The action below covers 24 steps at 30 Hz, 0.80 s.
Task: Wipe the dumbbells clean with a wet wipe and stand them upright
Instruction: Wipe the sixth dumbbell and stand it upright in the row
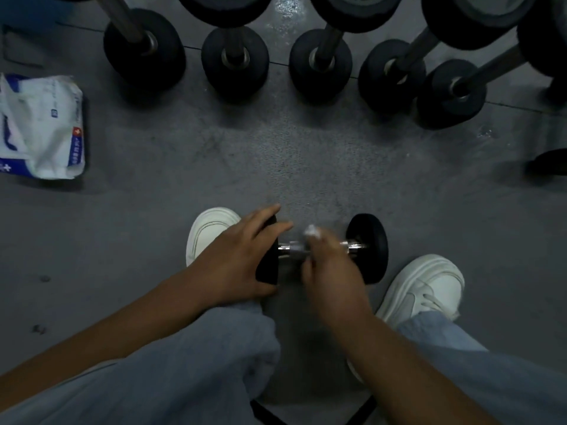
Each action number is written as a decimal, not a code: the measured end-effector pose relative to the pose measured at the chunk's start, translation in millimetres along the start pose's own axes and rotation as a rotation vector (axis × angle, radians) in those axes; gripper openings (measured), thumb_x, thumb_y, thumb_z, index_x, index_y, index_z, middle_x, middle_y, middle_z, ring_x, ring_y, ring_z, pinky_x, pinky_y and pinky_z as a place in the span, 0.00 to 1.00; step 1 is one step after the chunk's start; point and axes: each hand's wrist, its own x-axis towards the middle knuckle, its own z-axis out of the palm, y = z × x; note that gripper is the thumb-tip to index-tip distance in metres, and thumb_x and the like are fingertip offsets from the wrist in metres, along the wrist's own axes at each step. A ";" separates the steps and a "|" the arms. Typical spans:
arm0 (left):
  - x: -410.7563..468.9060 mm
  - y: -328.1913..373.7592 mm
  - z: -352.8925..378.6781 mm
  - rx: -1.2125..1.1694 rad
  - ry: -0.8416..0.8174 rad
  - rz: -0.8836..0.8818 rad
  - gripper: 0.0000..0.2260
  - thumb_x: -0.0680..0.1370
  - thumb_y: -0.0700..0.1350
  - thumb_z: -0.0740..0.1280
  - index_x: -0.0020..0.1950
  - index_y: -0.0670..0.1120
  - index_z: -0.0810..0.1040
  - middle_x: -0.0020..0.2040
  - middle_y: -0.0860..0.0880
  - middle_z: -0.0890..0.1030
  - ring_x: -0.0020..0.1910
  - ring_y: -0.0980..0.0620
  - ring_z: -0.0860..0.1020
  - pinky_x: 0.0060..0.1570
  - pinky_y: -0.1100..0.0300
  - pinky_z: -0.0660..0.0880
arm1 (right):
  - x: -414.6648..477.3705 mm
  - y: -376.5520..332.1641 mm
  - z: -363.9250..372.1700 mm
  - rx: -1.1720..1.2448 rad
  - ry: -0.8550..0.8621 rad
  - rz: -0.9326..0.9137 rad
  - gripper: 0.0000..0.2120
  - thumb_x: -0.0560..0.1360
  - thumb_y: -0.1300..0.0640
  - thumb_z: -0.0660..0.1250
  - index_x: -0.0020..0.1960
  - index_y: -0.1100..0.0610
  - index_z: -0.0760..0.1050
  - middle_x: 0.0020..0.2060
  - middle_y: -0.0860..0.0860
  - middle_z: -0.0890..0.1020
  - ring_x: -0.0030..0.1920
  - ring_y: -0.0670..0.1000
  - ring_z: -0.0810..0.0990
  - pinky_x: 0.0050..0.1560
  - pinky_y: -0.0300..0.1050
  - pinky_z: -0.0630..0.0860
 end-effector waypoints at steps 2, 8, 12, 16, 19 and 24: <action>-1.7 1.4 3.8 0.045 0.002 0.039 0.42 0.64 0.61 0.72 0.75 0.51 0.65 0.78 0.44 0.61 0.74 0.43 0.65 0.68 0.48 0.70 | 0.8 6.8 1.0 -0.001 -0.064 -0.030 0.20 0.81 0.59 0.55 0.72 0.51 0.67 0.69 0.49 0.71 0.60 0.54 0.78 0.59 0.45 0.75; -3.2 1.3 -10.8 -0.039 0.173 -0.088 0.36 0.70 0.60 0.73 0.74 0.49 0.68 0.77 0.52 0.64 0.73 0.53 0.67 0.71 0.66 0.61 | 18.6 -8.4 -3.0 0.076 -0.032 0.104 0.19 0.78 0.64 0.56 0.69 0.54 0.69 0.64 0.52 0.70 0.59 0.56 0.73 0.50 0.43 0.70; 15.2 2.2 -13.6 -0.011 0.278 -0.081 0.31 0.74 0.58 0.69 0.72 0.45 0.70 0.76 0.48 0.66 0.73 0.49 0.67 0.71 0.62 0.62 | 59.8 4.0 -23.7 0.034 0.117 0.246 0.20 0.78 0.63 0.56 0.68 0.54 0.71 0.63 0.54 0.73 0.59 0.57 0.74 0.54 0.47 0.71; 44.2 -10.9 -22.5 0.118 0.083 -0.094 0.48 0.64 0.63 0.72 0.78 0.48 0.57 0.80 0.46 0.55 0.77 0.44 0.60 0.71 0.45 0.66 | 72.1 -21.7 -17.6 0.083 0.080 0.102 0.20 0.80 0.62 0.55 0.70 0.52 0.72 0.70 0.49 0.72 0.67 0.49 0.72 0.62 0.31 0.61; 66.3 -23.0 -48.1 0.077 0.014 -0.208 0.50 0.65 0.67 0.74 0.80 0.53 0.54 0.80 0.53 0.53 0.79 0.51 0.52 0.74 0.49 0.59 | 93.7 -11.6 -30.4 0.071 0.111 0.102 0.20 0.81 0.62 0.55 0.70 0.49 0.71 0.69 0.47 0.73 0.66 0.47 0.73 0.59 0.30 0.60; 92.1 -20.2 -59.2 -0.027 0.381 -0.105 0.27 0.76 0.59 0.65 0.72 0.48 0.71 0.76 0.48 0.66 0.75 0.47 0.64 0.71 0.50 0.67 | 132.9 -26.8 -46.3 0.112 0.188 -0.004 0.22 0.77 0.63 0.58 0.68 0.49 0.73 0.68 0.47 0.74 0.66 0.50 0.74 0.67 0.37 0.66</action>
